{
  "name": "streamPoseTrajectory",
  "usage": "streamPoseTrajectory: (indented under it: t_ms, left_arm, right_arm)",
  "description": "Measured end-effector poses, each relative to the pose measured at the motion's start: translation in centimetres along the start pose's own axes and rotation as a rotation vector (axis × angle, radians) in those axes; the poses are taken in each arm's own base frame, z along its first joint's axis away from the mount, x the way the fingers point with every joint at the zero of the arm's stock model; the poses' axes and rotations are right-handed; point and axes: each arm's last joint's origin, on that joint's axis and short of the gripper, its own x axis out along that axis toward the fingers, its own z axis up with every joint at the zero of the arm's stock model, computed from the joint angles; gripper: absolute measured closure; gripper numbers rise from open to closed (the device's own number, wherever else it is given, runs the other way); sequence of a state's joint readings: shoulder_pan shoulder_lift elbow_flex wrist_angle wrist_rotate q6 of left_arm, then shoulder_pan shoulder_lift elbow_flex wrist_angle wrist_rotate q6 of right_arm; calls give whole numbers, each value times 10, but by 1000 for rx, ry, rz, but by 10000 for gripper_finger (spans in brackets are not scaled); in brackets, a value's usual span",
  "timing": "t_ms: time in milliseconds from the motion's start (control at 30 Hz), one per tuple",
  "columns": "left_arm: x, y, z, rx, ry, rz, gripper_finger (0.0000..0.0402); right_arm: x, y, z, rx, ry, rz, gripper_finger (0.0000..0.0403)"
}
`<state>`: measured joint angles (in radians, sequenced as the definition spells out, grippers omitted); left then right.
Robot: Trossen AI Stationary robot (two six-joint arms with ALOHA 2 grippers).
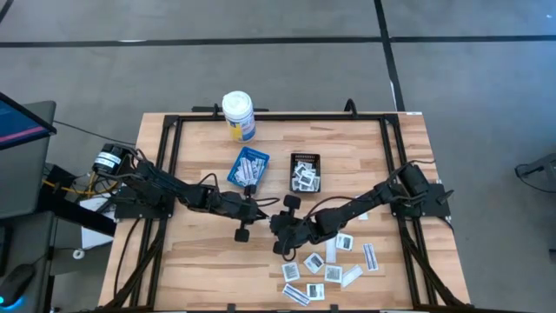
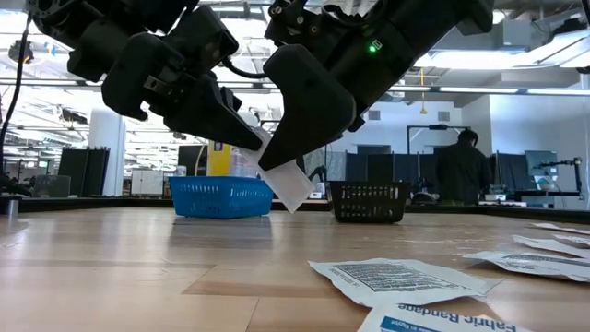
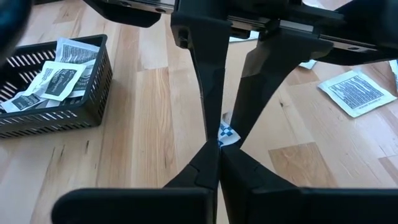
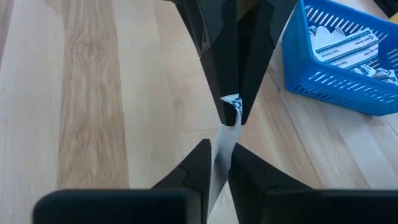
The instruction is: Pick & Place First Aid Supplies
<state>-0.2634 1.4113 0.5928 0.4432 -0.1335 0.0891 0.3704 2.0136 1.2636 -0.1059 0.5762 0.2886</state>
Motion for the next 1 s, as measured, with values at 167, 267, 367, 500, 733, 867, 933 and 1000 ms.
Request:
streamPoseTrajectory:
  t_ms: [167,267,367,500,733,867,933,1000]
  left_arm:
    - [0,0,0,0,0,0,392]
    - [0,0,0,0,1,-1,395]
    - [0,0,0,0,1,-1,393]
    - [0,0,0,0,1,1,392]
    - [0,3,0,0,12,119,392]
    - [-5,11,1,-2,28,358,392]
    - [-13,15,9,-15,-3,436,394]
    - [-26,18,20,-36,-49,495,394]
  right_arm:
    - [0,0,0,0,2,4,358]
    - [0,1,0,0,7,20,393]
    - [1,0,-1,-3,11,16,387]
    - [1,0,-1,-4,12,15,362]
    - [1,0,-3,-10,26,10,331]
    - [1,-1,-6,29,58,-5,325]
    - [0,-2,-9,47,78,-11,325]
    - [0,-2,-11,62,96,-19,325]
